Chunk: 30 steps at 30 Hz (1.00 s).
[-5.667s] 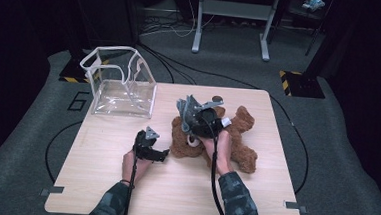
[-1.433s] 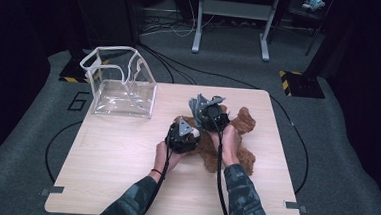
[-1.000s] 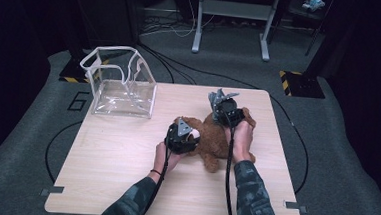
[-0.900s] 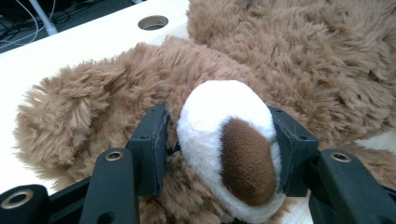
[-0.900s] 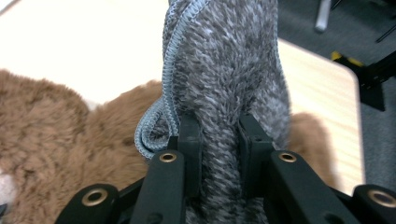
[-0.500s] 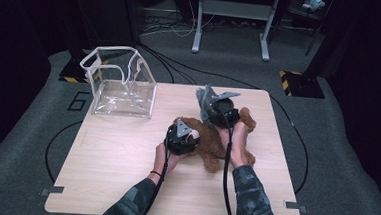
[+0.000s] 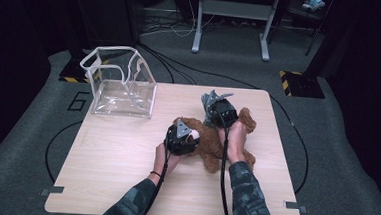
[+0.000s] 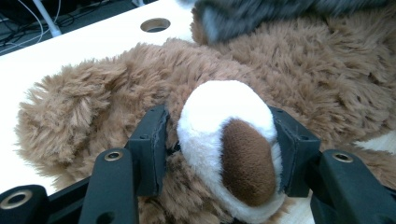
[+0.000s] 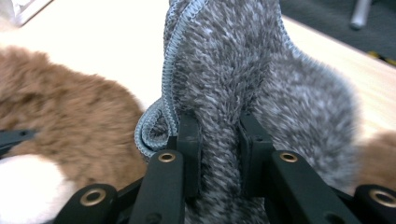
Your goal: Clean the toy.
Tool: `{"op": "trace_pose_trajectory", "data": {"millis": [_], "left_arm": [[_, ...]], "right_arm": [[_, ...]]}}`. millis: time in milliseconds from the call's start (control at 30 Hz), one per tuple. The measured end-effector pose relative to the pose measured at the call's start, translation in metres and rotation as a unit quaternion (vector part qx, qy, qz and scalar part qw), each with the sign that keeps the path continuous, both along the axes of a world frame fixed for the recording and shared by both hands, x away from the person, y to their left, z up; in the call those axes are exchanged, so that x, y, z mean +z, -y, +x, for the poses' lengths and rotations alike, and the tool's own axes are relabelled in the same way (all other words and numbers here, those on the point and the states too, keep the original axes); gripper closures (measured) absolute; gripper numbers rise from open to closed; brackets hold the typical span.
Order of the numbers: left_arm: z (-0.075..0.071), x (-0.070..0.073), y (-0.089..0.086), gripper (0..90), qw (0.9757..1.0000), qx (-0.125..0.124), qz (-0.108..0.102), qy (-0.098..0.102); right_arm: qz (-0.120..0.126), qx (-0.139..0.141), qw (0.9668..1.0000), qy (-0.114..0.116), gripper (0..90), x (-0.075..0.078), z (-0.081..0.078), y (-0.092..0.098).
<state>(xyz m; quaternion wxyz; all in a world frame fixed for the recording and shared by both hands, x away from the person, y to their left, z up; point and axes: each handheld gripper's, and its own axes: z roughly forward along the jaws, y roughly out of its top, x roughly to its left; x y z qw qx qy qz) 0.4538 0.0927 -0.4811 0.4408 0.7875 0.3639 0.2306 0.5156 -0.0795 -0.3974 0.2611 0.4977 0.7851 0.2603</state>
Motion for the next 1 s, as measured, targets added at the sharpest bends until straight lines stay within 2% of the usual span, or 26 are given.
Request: {"op": "trace_pose_trajectory", "data": {"millis": [67, 200, 233, 300, 400, 433, 467, 533, 667, 700, 833, 867, 1000], "left_arm": [[0.000, 0.000, 0.000, 44.8, 1.0000, -0.001, -0.001, 0.000], [0.001, 0.000, 0.000, 44.8, 1.0000, 0.000, -0.002, -0.002], [0.001, 0.000, 0.000, 44.8, 1.0000, 0.000, -0.002, -0.003], [0.002, 0.000, 0.000, 44.8, 1.0000, -0.001, -0.003, -0.004], [0.002, 0.000, 0.000, 44.8, 1.0000, -0.001, -0.003, -0.003], [0.002, 0.000, 0.000, 44.8, 1.0000, -0.001, -0.003, -0.003], [0.002, 0.000, 0.000, 44.8, 1.0000, -0.002, -0.003, -0.003], [0.002, 0.000, -0.001, 44.8, 1.0000, -0.005, -0.002, -0.004], [0.002, 0.000, -0.002, 44.8, 1.0000, -0.006, -0.005, -0.005], [0.002, -0.001, -0.001, 44.9, 1.0000, -0.006, -0.004, -0.004], [0.001, -0.001, -0.001, 44.9, 1.0000, -0.007, 0.000, 0.000], [0.000, -0.001, -0.001, 44.9, 1.0000, -0.007, 0.002, -0.001], [0.000, -0.001, -0.001, 44.9, 1.0000, -0.009, 0.001, 0.000]], "right_arm": [[0.017, -0.004, 0.9998, 0.011, 74.0, 0.010, -0.006, 0.009], [0.035, -0.010, 0.9988, 0.033, 73.9, 0.028, -0.025, 0.028], [0.032, -0.011, 0.9987, 0.038, 73.9, 0.032, -0.030, 0.033], [0.025, -0.013, 0.9989, 0.036, 73.9, 0.036, -0.038, 0.041], [0.001, -0.018, 0.9998, 0.007, 74.0, 0.031, -0.044, 0.047], [0.001, -0.018, 0.9998, 0.007, 74.0, 0.031, -0.044, 0.047], [-0.008, -0.015, 0.9998, -0.012, 73.9, 0.020, -0.042, 0.048], [-0.006, -0.016, 0.9996, -0.024, 73.8, 0.012, -0.037, 0.046], [0.006, -0.014, 0.9997, -0.020, 73.5, 0.003, -0.027, 0.038], [0.016, -0.010, 0.9996, -0.019, 73.3, 0.001, -0.020, 0.032], [0.017, -0.007, 0.9996, -0.022, 73.3, -0.002, -0.010, 0.022], [0.012, -0.006, 0.9997, -0.020, 73.3, -0.006, -0.004, 0.014], [0.003, -0.007, 0.9995, -0.030, 73.3, -0.009, 0.004, 0.001]]}}
